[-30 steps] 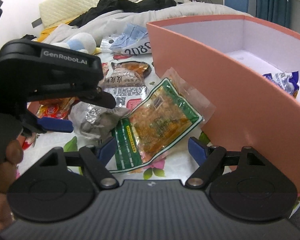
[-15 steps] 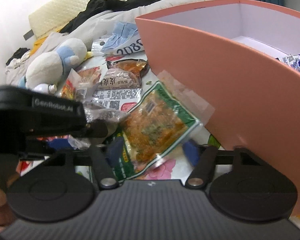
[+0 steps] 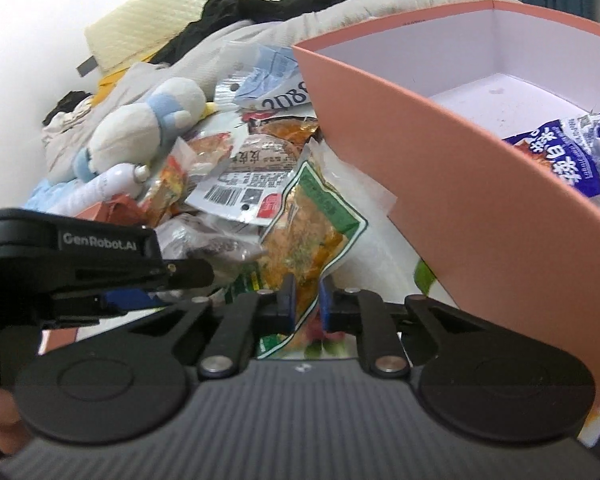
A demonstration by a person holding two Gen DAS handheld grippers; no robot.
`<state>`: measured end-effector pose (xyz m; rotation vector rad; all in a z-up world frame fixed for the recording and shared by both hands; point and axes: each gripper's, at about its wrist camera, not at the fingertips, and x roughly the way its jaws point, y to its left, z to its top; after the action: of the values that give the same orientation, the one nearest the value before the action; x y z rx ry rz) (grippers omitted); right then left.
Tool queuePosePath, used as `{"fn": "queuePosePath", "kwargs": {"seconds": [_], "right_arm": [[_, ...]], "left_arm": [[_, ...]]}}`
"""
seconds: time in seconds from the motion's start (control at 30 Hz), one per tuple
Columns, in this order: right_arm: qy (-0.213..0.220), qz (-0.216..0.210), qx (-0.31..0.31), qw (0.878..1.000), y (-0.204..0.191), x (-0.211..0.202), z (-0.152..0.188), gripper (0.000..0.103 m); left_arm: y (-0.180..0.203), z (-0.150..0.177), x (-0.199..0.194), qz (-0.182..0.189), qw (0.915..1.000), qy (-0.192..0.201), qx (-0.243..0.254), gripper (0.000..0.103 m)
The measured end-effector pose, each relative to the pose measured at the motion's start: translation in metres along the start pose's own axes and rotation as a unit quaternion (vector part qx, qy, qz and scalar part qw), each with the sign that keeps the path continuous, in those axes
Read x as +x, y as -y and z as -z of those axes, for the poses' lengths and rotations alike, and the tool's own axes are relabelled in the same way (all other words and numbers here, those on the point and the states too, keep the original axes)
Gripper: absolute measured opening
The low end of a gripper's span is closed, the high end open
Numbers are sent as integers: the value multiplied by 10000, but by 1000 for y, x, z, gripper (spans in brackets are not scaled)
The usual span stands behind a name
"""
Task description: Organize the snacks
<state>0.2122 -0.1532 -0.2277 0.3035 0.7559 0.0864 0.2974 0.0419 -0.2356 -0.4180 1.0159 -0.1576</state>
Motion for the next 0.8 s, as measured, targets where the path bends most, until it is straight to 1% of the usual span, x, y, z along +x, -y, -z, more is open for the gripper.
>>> {"fn": "queuePosePath", "kwargs": {"seconds": [0.13, 0.47, 0.63, 0.7, 0.73, 0.77, 0.8], "right_arm": [[-48, -94, -84, 9999, 4, -21, 11, 12], [-180, -419, -330, 9984, 16, -80, 42, 12], [-278, -478, -237, 9982, 25, -87, 56, 17], [-305, -403, -180, 9986, 28, -84, 57, 26], [-325, -381, -144, 9986, 29, -82, 57, 40], [-314, -365, -119, 9988, 30, -81, 56, 52], [-298, -331, -116, 9989, 31, -81, 57, 55]], "left_arm": [[-1, 17, -15, -14, 9999, 55, -151, 35], [8, 63, -41, -55, 10000, 18, -46, 33], [12, 82, -41, -155, 9998, -116, 51, 31], [13, 86, -38, -210, 9996, -178, 72, 31], [14, 88, -37, -238, 9995, -205, 101, 31], [15, 89, -36, -252, 9993, -219, 135, 31], [16, 91, -37, -253, 9992, -233, 178, 31]]}}
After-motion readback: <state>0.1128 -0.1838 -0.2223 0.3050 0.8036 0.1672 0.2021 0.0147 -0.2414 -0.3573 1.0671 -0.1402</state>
